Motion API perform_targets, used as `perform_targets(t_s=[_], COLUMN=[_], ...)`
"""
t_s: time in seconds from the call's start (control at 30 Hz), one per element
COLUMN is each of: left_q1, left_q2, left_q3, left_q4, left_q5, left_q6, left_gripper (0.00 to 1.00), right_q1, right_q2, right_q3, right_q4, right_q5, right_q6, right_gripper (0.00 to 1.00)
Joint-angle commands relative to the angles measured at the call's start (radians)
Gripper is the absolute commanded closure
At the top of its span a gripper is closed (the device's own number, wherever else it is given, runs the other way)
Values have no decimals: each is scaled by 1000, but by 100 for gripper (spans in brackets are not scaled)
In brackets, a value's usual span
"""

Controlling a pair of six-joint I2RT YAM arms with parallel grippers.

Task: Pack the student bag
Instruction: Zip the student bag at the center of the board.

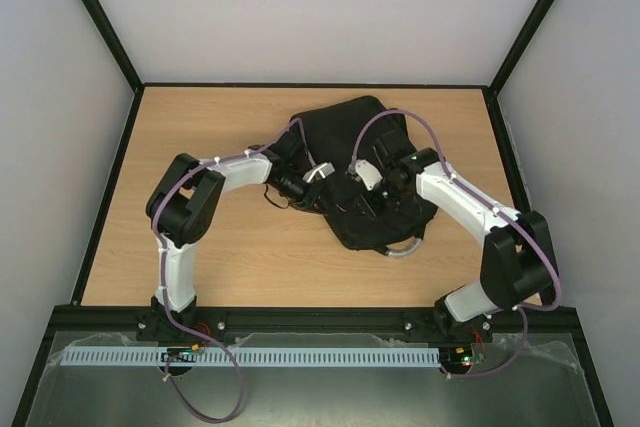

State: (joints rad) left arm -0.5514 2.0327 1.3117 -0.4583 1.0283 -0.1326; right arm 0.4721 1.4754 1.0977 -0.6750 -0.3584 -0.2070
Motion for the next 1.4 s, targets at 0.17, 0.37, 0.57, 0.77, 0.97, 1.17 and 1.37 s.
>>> perform_targets(t_s=[0.17,0.37,0.57,0.77,0.97,1.17,1.37], left_q1=[5,7,7,7,9,8,9], left_q2=[-52,-46,-52,-48,-50,-46,-49], left_q3=[-44,-38,-44,-39,-39,-26,-24], left_q4=[176,178,167,148,147,137,129], left_q5=[40,62,81,76,76,72,71], left_q6=[-153,-154,-138,-118,-112,-97,-86], left_gripper=[98,98,98,97,98,98,98], right_q1=[3,24,75,106,112,120,129], right_q2=[115,121,84,79,86,106,133], right_q3=[15,-4,-38,-65,-86,-94,-101], right_q4=[64,146,224,257,277,284,296], right_q5=[-78,-19,68,113,149,155,182], right_q6=[40,24,-8,-16,-20,-46,-74], right_gripper=[68,63,64,66,71,72,75])
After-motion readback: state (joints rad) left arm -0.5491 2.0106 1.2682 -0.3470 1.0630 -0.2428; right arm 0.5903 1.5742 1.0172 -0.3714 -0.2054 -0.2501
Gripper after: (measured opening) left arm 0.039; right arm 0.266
